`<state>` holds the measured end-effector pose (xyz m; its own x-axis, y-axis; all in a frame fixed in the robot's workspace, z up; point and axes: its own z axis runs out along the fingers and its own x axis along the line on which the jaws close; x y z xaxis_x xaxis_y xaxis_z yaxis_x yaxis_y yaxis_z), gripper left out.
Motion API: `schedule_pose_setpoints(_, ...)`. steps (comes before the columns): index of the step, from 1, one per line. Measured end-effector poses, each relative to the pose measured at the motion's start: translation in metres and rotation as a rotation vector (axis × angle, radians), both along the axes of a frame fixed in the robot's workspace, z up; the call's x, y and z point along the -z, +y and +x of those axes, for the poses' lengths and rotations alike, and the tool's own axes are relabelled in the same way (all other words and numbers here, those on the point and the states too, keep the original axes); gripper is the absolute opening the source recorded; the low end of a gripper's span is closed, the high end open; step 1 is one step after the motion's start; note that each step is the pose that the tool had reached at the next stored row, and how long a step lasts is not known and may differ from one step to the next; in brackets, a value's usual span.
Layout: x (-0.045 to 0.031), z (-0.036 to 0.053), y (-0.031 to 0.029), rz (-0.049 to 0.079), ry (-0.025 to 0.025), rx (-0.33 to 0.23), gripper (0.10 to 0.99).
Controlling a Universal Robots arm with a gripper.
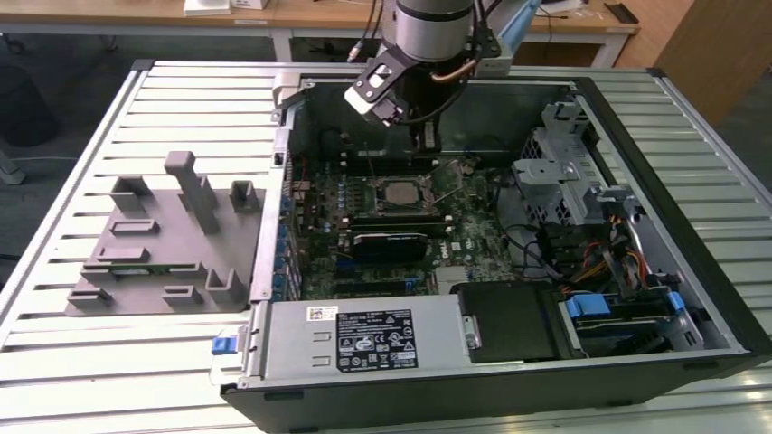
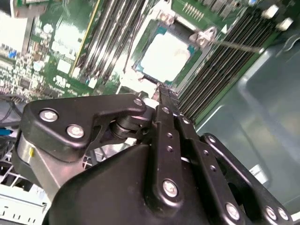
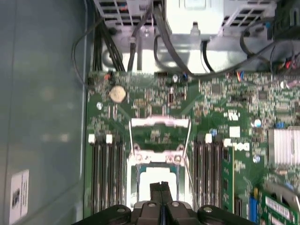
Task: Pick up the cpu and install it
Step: 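Close the cpu cover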
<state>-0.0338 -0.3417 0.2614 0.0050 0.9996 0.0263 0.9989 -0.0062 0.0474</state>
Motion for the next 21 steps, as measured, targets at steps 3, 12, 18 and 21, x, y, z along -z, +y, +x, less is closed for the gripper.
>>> schedule_pose_setpoints(3, 0.0000, 0.0119, 0.0000, 0.000, 0.0009, 0.000, 0.106)
schedule_pose_setpoints(12, 0.0000, 0.0501, 0.0000, 0.000, 0.0039, 0.000, 0.106)
schedule_pose_setpoints(18, 0.0000, 0.0729, 0.0000, 0.000, 0.0057, 0.000, 0.106)
schedule_pose_setpoints(21, 0.0001, 0.0793, 0.0000, 0.000, 0.0074, 0.000, 0.106)
